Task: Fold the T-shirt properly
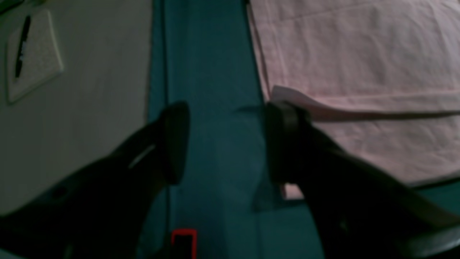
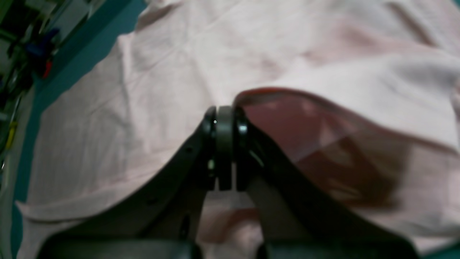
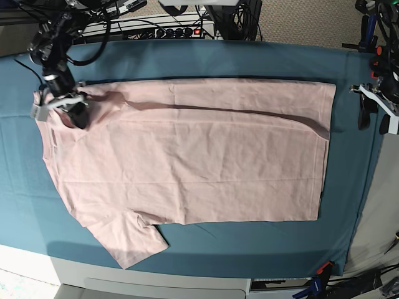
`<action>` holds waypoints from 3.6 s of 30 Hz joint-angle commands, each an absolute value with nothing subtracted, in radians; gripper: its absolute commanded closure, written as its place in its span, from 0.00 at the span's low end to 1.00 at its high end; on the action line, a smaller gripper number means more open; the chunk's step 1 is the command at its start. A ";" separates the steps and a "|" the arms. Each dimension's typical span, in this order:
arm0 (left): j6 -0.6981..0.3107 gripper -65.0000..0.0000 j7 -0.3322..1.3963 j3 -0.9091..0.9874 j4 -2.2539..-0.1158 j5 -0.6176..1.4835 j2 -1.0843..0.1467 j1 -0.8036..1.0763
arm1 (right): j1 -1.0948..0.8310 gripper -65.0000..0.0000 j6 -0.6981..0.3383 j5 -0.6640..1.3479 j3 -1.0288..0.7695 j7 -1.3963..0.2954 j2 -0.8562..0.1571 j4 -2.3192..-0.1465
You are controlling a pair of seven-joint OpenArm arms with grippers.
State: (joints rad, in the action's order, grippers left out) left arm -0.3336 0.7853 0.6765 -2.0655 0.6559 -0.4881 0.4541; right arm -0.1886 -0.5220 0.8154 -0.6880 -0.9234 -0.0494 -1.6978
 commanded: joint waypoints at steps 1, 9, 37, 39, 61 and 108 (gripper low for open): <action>-0.334 0.47 0.763 0.686 -2.082 0.666 -0.507 0.452 | -0.180 1.00 -0.533 0.827 -0.669 -0.886 -0.061 -1.713; -0.334 0.47 0.762 0.686 -2.082 0.666 -0.507 0.452 | -0.100 1.00 -0.531 0.645 -0.523 -0.775 -0.061 -1.713; -0.334 0.47 0.763 0.686 -2.082 0.684 -0.507 0.511 | 0.027 0.54 -0.530 0.581 -0.675 -0.833 -0.124 -1.714; -0.341 0.47 0.768 0.685 -2.082 0.712 -0.506 0.516 | 0.014 0.54 -0.530 0.613 -0.747 -0.858 -0.148 -1.714; -0.469 0.47 0.788 0.683 -2.082 0.839 -0.504 0.516 | -0.051 0.54 -0.559 0.949 -0.940 -1.144 -0.516 -1.100; -0.390 0.53 0.943 0.378 -1.660 1.055 -0.462 0.360 | -0.022 1.00 -0.640 1.208 -0.915 -1.332 -0.513 -0.971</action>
State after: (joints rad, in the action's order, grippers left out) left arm -0.3862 0.9379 0.3740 -1.6489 1.0565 -0.4480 0.3565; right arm -0.0303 -0.6300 1.1793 -0.9131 -1.3388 -0.4824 -0.9600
